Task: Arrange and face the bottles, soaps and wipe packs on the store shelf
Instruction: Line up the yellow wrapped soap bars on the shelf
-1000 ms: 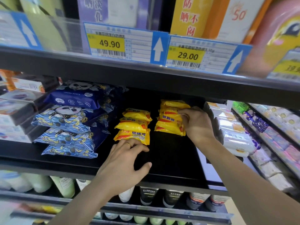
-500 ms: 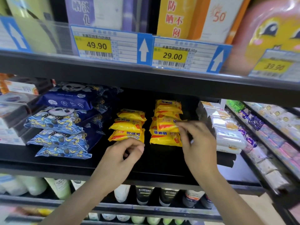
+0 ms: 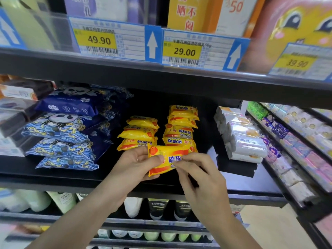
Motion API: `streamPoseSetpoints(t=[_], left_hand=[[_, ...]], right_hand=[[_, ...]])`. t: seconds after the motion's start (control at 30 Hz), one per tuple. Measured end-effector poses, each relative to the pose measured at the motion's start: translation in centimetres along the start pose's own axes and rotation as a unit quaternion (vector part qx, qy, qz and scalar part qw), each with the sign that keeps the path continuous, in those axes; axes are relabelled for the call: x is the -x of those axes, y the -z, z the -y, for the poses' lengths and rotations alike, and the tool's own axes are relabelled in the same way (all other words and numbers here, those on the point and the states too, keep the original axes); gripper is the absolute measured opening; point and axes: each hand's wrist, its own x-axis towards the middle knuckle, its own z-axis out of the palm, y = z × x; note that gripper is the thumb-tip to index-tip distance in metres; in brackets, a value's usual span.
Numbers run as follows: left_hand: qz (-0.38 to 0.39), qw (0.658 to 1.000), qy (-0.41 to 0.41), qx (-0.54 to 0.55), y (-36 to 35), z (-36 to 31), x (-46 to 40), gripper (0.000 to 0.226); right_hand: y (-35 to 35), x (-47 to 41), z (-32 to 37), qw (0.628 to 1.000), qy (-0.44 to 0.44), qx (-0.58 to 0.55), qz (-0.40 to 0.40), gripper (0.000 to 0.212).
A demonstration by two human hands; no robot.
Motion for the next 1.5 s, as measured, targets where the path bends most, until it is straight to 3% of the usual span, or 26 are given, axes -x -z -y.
streamPoseSetpoints(t=[0.17, 0.27, 0.33, 0.43, 0.5, 0.63, 0.73, 0.93, 1.17, 1.33, 1.5], left_hand=[[-0.008, 0.998, -0.029, -0.047, 0.6, 0.1, 0.2, 0.037], [0.002, 0.997, -0.057, -0.053, 0.8, 0.1, 0.3, 0.025], [0.011, 0.995, -0.080, -0.052, 0.9, 0.1, 0.5, 0.026], [0.010, 0.991, -0.122, -0.060, 1.1, 0.3, 0.7, 0.031], [0.012, 0.986, -0.149, -0.077, 1.3, 0.4, 0.9, 0.033], [0.013, 0.968, -0.207, -0.140, 1.5, 0.5, 1.6, 0.038], [0.006, 0.955, -0.232, -0.185, 1.6, 0.7, 2.1, 0.040], [-0.012, 0.940, -0.261, -0.221, 1.9, 1.2, 2.5, 0.046], [-0.063, 0.918, -0.284, -0.269, 2.5, 2.0, 2.4, 0.071], [-0.100, 0.948, -0.236, -0.188, 2.6, 1.9, 2.8, 0.055], [-0.106, 0.979, -0.130, -0.120, 2.7, 1.0, 2.4, 0.029]], right_hand=[[1.2, -0.2, 1.1, 0.995, -0.082, -0.055, 0.020, 0.029], [1.9, -1.0, 1.9, 0.974, -0.199, -0.110, 0.004, 0.028], [2.3, -1.9, 2.4, 0.930, -0.314, -0.190, 0.031, 0.030], [3.1, -3.6, 2.8, 0.824, -0.473, -0.297, 0.096, 0.031], [3.5, -4.4, 3.2, 0.764, -0.533, -0.336, 0.141, 0.034], [3.5, -4.9, 3.3, 0.711, -0.565, -0.362, 0.211, 0.066], [3.1, -5.0, 3.2, 0.680, -0.582, -0.388, 0.219, 0.069], [2.3, -4.7, 3.2, 0.659, -0.595, -0.420, 0.188, 0.038], [2.2, -4.2, 3.3, 0.647, -0.584, -0.457, 0.177, 0.032], [2.5, -3.8, 3.1, 0.645, -0.571, -0.481, 0.162, 0.033], [2.8, -3.6, 3.3, 0.692, -0.540, -0.458, 0.140, 0.026]])
